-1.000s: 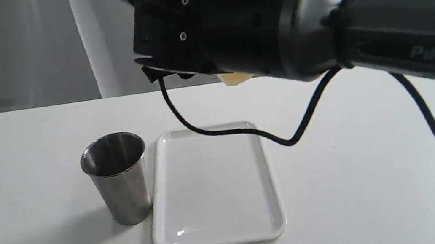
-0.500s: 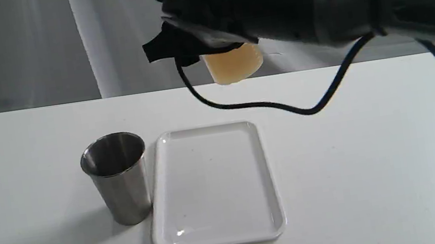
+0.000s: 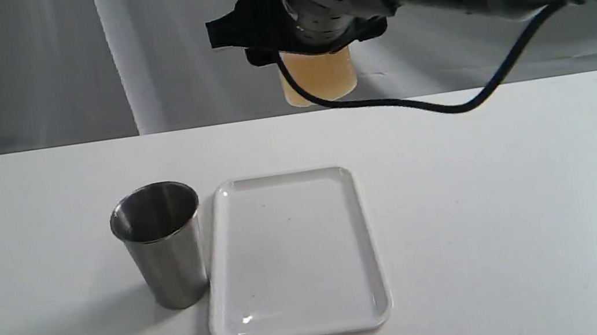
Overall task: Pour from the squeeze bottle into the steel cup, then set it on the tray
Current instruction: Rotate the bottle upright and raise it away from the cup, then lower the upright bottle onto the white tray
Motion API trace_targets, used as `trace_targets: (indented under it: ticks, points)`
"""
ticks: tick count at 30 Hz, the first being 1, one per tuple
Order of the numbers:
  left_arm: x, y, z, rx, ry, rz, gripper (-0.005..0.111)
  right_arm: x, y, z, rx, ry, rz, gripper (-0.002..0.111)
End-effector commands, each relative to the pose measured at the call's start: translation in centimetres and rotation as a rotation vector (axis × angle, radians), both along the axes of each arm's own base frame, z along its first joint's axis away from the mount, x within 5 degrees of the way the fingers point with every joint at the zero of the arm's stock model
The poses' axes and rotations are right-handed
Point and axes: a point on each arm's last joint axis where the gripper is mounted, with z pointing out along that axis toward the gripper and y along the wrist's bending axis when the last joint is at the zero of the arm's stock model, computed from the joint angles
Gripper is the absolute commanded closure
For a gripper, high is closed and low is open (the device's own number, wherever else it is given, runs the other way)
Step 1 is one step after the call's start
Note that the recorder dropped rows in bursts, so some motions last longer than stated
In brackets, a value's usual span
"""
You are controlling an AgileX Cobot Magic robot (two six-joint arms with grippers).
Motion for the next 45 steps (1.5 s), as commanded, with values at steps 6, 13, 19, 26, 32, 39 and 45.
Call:
trace_targets:
  ticks: [6, 13, 19, 26, 32, 39, 45]
  points:
    - [0.0, 0.0, -0.1, -0.002, -0.007, -0.003, 0.098, -0.5, -0.3, 2.5, 0.054, -0.108, 0.264, 0.070]
    - [0.0, 0.0, -0.1, -0.002, -0.007, -0.003, 0.098, -1.7, -3.0, 1.2, 0.064, -0.146, 0.367, 0.070]
    - [0.0, 0.0, -0.1, -0.002, -0.007, -0.003, 0.098, -2.7, -4.5, -2.2, 0.113, -0.177, 0.413, 0.070]
    - [0.0, 0.0, -0.1, -0.002, -0.007, -0.003, 0.098, -3.9, -5.4, -6.5, 0.240, -0.253, 0.398, 0.070]
    - [0.0, 0.0, -0.1, -0.002, -0.007, -0.003, 0.098, -4.4, -5.8, -9.0, 0.253, -0.285, 0.407, 0.070]
    - [0.0, 0.0, -0.1, -0.002, -0.007, -0.003, 0.098, -3.2, -5.2, -12.4, 0.254, -0.271, 0.417, 0.070]
    - [0.0, 0.0, -0.1, -0.002, -0.007, -0.003, 0.098, -2.8, -4.4, -14.6, 0.204, -0.271, 0.469, 0.070]
